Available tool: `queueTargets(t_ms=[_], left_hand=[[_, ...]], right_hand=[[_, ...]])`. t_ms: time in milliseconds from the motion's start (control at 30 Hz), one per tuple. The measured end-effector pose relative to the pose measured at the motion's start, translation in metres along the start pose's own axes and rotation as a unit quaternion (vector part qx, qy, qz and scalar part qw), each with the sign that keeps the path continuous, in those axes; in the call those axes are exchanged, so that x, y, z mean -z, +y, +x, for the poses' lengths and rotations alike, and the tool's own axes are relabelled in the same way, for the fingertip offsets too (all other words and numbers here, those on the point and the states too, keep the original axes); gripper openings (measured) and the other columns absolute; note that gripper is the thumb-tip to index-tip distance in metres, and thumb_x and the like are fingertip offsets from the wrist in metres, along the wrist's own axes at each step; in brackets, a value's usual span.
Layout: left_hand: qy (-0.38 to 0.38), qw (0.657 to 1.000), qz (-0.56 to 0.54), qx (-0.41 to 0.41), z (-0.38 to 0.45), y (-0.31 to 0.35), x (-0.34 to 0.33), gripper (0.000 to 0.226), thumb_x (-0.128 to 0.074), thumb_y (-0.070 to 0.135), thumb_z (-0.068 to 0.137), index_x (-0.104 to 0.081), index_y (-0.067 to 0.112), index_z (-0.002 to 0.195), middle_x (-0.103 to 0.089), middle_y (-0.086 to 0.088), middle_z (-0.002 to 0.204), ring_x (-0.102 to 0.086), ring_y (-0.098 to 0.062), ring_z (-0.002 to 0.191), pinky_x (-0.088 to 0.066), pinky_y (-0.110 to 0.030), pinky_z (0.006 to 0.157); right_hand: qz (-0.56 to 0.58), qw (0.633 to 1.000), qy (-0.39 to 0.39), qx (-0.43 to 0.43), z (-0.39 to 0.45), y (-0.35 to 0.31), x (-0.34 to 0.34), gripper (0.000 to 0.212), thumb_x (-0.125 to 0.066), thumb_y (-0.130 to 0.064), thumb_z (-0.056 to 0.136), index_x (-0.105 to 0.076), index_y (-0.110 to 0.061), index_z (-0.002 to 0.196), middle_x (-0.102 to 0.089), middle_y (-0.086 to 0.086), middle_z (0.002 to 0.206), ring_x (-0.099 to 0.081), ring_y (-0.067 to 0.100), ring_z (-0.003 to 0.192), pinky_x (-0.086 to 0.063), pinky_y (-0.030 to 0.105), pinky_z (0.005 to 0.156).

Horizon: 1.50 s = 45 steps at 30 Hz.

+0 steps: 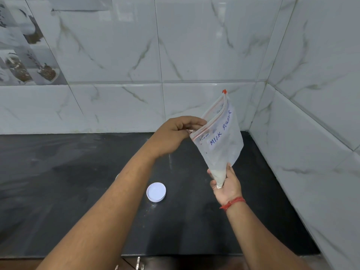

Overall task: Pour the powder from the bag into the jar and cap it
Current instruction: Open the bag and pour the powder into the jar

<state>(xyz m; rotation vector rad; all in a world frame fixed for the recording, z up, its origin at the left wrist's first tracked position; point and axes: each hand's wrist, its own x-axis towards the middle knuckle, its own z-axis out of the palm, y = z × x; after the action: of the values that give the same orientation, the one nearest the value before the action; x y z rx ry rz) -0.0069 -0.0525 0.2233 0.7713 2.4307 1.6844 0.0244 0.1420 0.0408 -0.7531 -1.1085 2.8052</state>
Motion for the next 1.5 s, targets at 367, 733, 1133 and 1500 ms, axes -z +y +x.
queueTargets(t_ms=[367, 733, 1133, 1500], left_hand=[[-0.060, 0.996, 0.059, -0.008, -0.009, -0.005, 0.015, 0.031, -0.074, 0.014, 0.094, -0.073, 0.026, 0.122, -0.073, 0.004, 0.119, -0.068, -0.013, 0.114, -0.051, -0.026, 0.105], [-0.089, 0.991, 0.099, -0.027, -0.010, -0.004, 0.023, 0.030, -0.069, 0.022, 0.098, -0.071, 0.050, 0.107, -0.075, 0.001, 0.112, -0.068, -0.024, 0.108, -0.052, -0.041, 0.105], [-0.008, 0.990, 0.132, -0.045, -0.009, -0.024, 0.033, 0.008, -0.072, 0.023, 0.096, -0.078, 0.021, 0.102, -0.071, 0.005, 0.092, -0.060, -0.007, 0.081, -0.048, -0.025, 0.080], [-0.001, 0.986, 0.168, 0.004, -0.028, -0.055, 0.059, 0.004, -0.075, 0.029, 0.094, -0.078, 0.029, 0.097, -0.062, 0.006, 0.091, -0.053, -0.005, 0.075, -0.043, -0.019, 0.073]], right_hand=[[0.014, 0.997, -0.054, -0.052, -0.009, 0.004, -0.004, 0.034, -0.053, -0.041, 0.101, -0.064, -0.027, 0.130, -0.073, 0.006, 0.120, -0.073, 0.025, 0.086, -0.047, 0.021, 0.044], [0.010, 0.999, -0.020, -0.050, -0.005, 0.007, 0.010, 0.037, -0.055, -0.038, 0.100, -0.063, -0.019, 0.131, -0.067, 0.011, 0.130, -0.059, 0.032, 0.109, -0.043, 0.022, 0.040], [-0.009, 0.998, -0.060, -0.035, -0.007, -0.002, 0.003, 0.029, -0.056, -0.034, 0.100, -0.068, -0.029, 0.126, -0.068, 0.008, 0.131, -0.060, 0.032, 0.112, -0.042, 0.021, 0.038], [-0.093, 0.991, -0.081, -0.056, -0.016, 0.008, -0.024, 0.025, -0.053, -0.029, 0.102, -0.076, -0.036, 0.108, -0.075, -0.001, 0.112, -0.071, 0.019, 0.084, -0.037, 0.019, 0.039]])
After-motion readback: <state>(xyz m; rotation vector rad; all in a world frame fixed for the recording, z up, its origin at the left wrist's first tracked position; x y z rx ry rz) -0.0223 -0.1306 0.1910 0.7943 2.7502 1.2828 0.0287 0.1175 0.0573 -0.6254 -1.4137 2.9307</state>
